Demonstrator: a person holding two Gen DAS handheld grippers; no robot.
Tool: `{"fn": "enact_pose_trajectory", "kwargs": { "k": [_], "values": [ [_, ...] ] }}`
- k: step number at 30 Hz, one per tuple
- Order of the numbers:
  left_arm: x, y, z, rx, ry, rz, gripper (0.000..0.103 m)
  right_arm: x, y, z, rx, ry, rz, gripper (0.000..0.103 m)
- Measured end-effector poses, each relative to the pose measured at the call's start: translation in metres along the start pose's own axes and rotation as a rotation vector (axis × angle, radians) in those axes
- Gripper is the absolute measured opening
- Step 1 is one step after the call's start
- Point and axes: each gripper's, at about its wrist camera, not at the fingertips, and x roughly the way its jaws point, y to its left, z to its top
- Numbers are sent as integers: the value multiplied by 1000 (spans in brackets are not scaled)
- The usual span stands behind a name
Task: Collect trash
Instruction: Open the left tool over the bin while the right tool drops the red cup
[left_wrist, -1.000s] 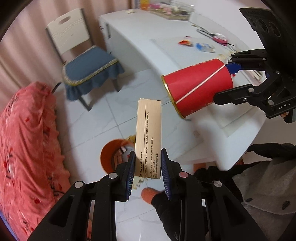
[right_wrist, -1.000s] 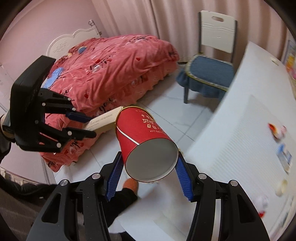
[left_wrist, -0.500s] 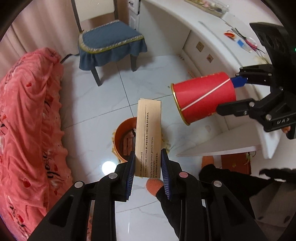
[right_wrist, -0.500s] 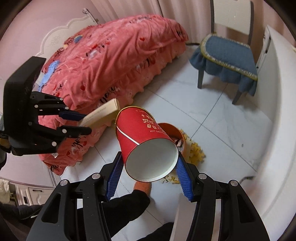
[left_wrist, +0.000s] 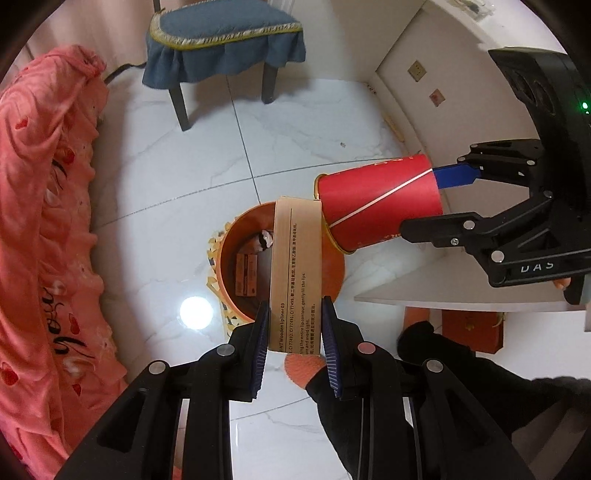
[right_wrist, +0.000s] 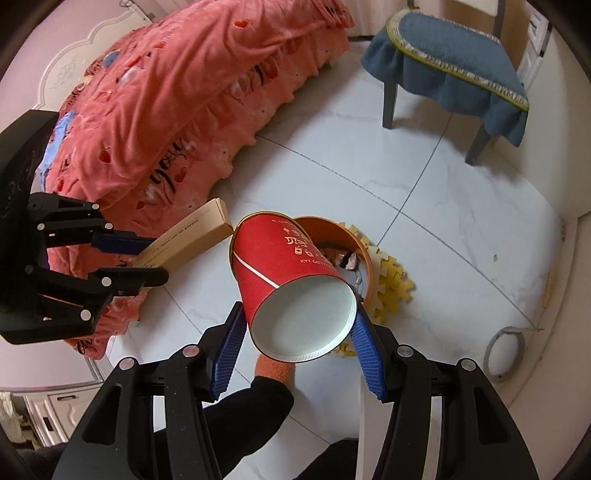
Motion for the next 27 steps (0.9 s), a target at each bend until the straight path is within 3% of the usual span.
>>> {"fn": "enact_pose_trajectory", "kwargs": {
  "k": [4, 7, 13, 19, 24, 25, 27],
  "values": [
    [8, 3, 1, 10, -9, 21, 32, 20, -6, 4, 28, 23, -2, 61],
    [14, 4, 2, 7, -4, 32, 46, 28, -10, 5, 40, 30, -10, 62],
    [14, 5, 5, -3, 8, 25, 46, 18, -8, 4, 44, 18, 3, 62],
    [-10, -9, 8, 14, -14, 42, 46, -26, -2, -2, 38, -39, 29, 62],
    [-46, -34, 14, 50, -56, 78, 46, -86, 0, -15, 38, -112, 58, 62],
    [-58, -43, 16, 69, -74, 94, 48, -99, 0, -19, 35, -130, 60, 63],
    [-77, -58, 20, 86, -109, 111, 61, -132, -1, -28, 28, -174, 57, 64]
  ]
}}
